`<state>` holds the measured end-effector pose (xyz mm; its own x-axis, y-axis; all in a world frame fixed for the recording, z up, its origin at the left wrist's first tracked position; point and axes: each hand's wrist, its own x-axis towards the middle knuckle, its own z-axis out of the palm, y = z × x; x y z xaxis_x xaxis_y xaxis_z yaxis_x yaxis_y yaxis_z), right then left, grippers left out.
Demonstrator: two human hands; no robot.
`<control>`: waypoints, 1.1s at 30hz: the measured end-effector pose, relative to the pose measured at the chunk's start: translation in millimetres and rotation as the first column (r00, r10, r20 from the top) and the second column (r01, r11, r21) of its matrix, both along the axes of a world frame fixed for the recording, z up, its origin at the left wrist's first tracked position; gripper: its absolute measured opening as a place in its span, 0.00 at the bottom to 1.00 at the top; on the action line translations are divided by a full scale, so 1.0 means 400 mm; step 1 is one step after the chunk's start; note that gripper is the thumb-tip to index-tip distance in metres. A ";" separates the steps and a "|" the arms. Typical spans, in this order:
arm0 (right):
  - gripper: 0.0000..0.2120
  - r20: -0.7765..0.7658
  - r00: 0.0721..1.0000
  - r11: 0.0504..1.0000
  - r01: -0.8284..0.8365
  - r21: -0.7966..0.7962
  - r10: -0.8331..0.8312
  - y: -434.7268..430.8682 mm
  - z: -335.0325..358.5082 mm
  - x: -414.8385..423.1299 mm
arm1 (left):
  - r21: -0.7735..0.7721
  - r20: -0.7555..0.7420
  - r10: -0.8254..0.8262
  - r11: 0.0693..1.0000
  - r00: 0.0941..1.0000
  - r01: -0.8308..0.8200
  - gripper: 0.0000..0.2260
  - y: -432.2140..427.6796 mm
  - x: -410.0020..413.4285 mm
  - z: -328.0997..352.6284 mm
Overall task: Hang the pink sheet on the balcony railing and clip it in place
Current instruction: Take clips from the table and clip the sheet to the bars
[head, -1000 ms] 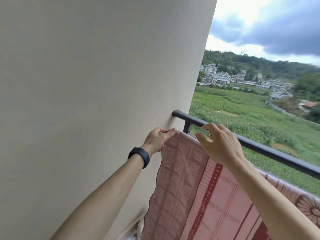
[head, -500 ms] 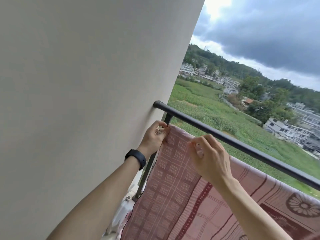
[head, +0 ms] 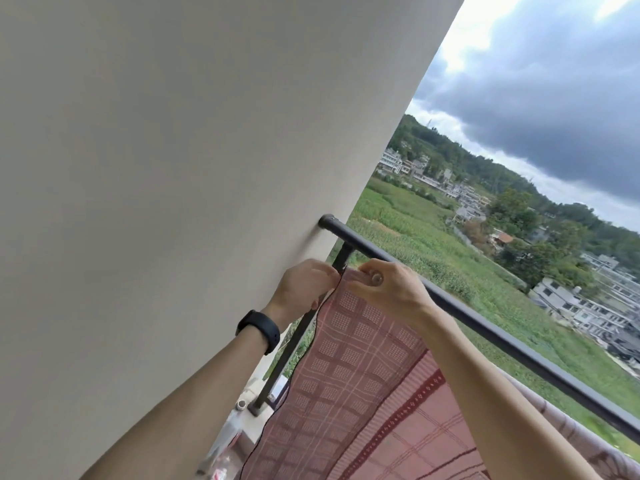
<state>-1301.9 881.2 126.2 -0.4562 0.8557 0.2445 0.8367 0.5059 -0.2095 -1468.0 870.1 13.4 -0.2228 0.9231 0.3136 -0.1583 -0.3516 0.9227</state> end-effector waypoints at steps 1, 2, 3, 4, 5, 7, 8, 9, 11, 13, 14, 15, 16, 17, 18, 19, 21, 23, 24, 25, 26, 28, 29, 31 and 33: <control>0.12 -0.021 1.000 1.000 0.005 0.009 -0.005 0.004 -0.007 -0.007 | -0.028 0.021 -0.024 0.999 0.999 0.024 0.09 -0.006 -0.004 -0.012; 0.11 -0.056 0.998 1.000 0.010 0.004 -0.010 0.009 -0.011 -0.013 | -0.062 0.030 -0.060 0.996 0.998 0.061 0.12 -0.013 -0.008 -0.022; 0.10 -0.087 0.996 1.000 0.006 -0.005 -0.007 0.013 -0.013 -0.015 | -0.094 0.027 -0.101 0.990 0.995 0.103 0.14 -0.015 -0.011 -0.032; 0.09 -0.104 0.995 1.000 -0.001 -0.016 -0.001 0.019 -0.014 -0.016 | -0.117 0.015 -0.138 0.983 0.990 0.138 0.15 -0.015 -0.013 -0.041; 0.07 -0.110 0.994 1.000 -0.010 -0.023 0.007 0.023 -0.014 -0.015 | -0.122 -0.009 -0.161 0.980 0.987 0.159 0.15 -0.008 -0.013 -0.051; 0.05 -0.122 0.992 0.999 -0.022 -0.034 0.018 0.028 -0.013 -0.017 | -0.099 -0.076 -0.134 0.987 0.988 0.126 0.11 0.010 -0.007 -0.066; 0.04 -0.121 0.992 0.999 -0.033 -0.038 0.028 0.031 -0.010 -0.018 | -0.087 -0.099 -0.091 0.993 0.991 0.082 0.10 0.019 -0.004 -0.070; 0.03 -0.114 0.992 0.998 -0.049 -0.044 0.044 0.037 -0.008 -0.021 | -0.079 -0.108 -0.050 0.996 0.993 0.042 0.09 0.028 -0.003 -0.074; 0.03 -0.072 0.996 0.995 -0.060 -0.079 0.054 0.049 0.001 -0.030 | -0.074 -0.094 -0.030 0.997 0.995 0.023 0.09 0.037 -0.005 -0.076; 0.07 0.007 0.999 0.995 -0.048 -0.091 0.049 0.064 0.007 -0.040 | -0.090 -0.081 -0.067 0.994 0.994 0.059 0.10 0.040 -0.004 -0.071; 0.10 0.042 0.998 0.997 -0.039 -0.072 0.042 0.070 0.006 -0.049 | -0.104 -0.087 -0.087 0.992 0.992 0.078 0.10 0.042 -0.004 -0.067; 0.12 0.069 0.997 0.999 -0.028 -0.040 0.030 0.076 0.004 -0.057 | -0.112 -0.102 -0.108 0.989 0.989 0.097 0.09 0.046 -0.006 -0.065; 0.12 0.091 0.996 1.000 -0.021 -0.010 0.022 0.080 0.001 -0.067 | -0.118 -0.113 -0.131 0.986 0.985 0.117 0.08 0.046 -0.008 -0.061; 0.12 0.107 0.994 1.000 -0.023 0.010 0.022 0.083 -0.003 -0.074 | -0.118 -0.116 -0.156 0.983 0.981 0.142 0.07 0.046 -0.010 -0.058; 0.11 0.115 0.993 0.999 -0.029 0.022 0.027 0.083 -0.007 -0.079 | -0.125 -0.102 -0.183 0.977 0.978 0.170 0.06 0.045 -0.013 -0.057; 0.11 0.112 0.993 0.999 -0.036 0.027 0.033 0.084 -0.011 -0.080 | -0.136 -0.075 -0.214 0.970 0.974 0.203 0.06 0.044 -0.016 -0.059; 0.09 0.080 0.996 0.998 -0.046 0.032 0.043 0.076 -0.021 -0.077 | -0.151 -0.017 -0.259 0.955 0.966 0.254 0.07 0.035 -0.020 -0.071; 0.07 0.058 0.997 0.998 -0.053 0.040 0.051 0.065 -0.020 -0.067 | -0.162 -0.017 -0.283 0.947 0.959 0.277 0.08 0.025 -0.017 -0.073; 0.08 0.047 0.997 0.997 -0.056 0.046 0.054 0.062 -0.018 -0.062 | -0.161 -0.043 -0.286 0.948 0.957 0.276 0.07 0.023 -0.014 -0.071; 0.08 0.035 0.998 0.997 -0.059 0.056 0.057 0.061 -0.018 -0.058 | -0.157 -0.077 -0.274 0.953 0.959 0.259 0.07 0.023 -0.012 -0.070; 0.09 0.027 0.998 0.995 -0.063 0.071 0.061 0.060 -0.017 -0.056 | -0.154 -0.101 -0.258 0.958 0.961 0.241 0.08 0.021 -0.010 -0.065; 0.10 0.029 0.997 0.991 -0.075 0.107 0.072 0.057 -0.017 -0.056 | -0.152 -0.104 -0.240 0.963 0.965 0.223 0.09 0.019 -0.010 -0.058; 0.10 0.037 0.996 0.989 -0.079 0.121 0.075 0.057 -0.019 -0.057 | -0.147 -0.089 -0.241 0.963 0.966 0.227 0.09 0.019 -0.009 -0.056; 0.12 0.017 0.997 0.988 -0.080 0.135 0.078 0.053 -0.021 -0.065 | -0.132 -0.069 -0.228 0.967 0.971 0.218 0.07 0.018 -0.006 -0.057; 0.17 -0.088 0.994 0.986 -0.042 0.161 0.057 0.053 -0.016 -0.075 | -0.105 -0.078 -0.166 0.982 0.983 0.158 0.09 0.022 -0.001 -0.067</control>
